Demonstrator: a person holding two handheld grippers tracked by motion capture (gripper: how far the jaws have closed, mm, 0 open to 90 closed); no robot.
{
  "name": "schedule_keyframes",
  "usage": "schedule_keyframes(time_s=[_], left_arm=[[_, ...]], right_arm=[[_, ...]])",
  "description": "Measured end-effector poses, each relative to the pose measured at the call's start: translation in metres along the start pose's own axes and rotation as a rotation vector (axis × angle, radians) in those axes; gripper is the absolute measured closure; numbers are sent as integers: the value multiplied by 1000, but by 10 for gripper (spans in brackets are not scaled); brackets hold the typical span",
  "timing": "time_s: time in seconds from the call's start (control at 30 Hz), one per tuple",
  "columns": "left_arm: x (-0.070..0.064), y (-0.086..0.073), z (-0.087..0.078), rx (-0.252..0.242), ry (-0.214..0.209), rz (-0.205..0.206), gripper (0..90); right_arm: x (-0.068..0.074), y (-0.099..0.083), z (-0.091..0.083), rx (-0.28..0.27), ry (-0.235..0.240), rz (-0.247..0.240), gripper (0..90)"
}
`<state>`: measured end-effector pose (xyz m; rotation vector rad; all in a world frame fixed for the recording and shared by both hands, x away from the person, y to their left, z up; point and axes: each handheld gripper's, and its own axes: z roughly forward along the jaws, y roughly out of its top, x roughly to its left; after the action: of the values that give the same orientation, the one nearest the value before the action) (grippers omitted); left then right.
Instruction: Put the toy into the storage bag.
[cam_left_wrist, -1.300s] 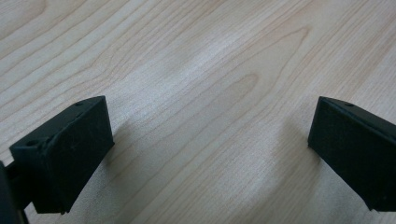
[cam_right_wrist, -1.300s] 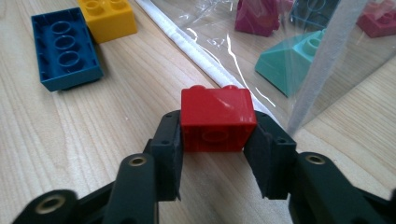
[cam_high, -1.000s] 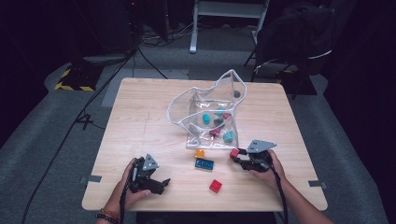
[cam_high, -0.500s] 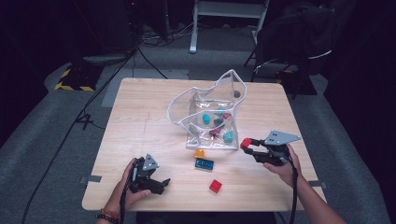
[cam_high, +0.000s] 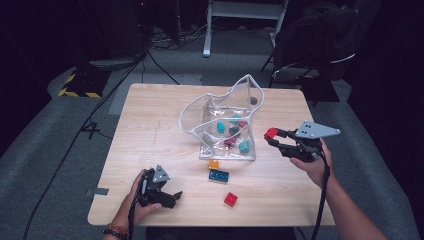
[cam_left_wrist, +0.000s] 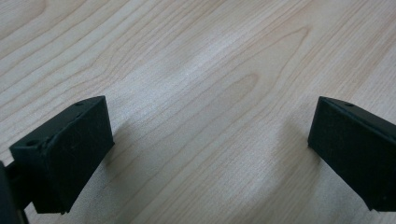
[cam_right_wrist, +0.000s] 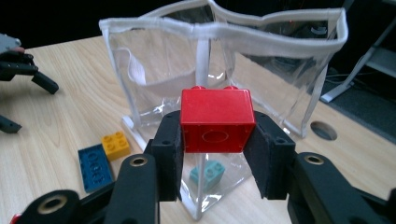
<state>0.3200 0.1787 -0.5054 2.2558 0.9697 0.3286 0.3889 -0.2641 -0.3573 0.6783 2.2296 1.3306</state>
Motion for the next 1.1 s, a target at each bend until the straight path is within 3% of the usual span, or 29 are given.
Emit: schedule_keyframes(time_s=[0.53, 1.1], left_arm=[[0, 0, 0, 0, 0, 0, 2], [0, 0, 0, 0, 0, 0, 2]], right_arm=[[-8, 44, 1, -66, -29, -1, 591], [-8, 77, 25, -67, -49, -16, 591]])
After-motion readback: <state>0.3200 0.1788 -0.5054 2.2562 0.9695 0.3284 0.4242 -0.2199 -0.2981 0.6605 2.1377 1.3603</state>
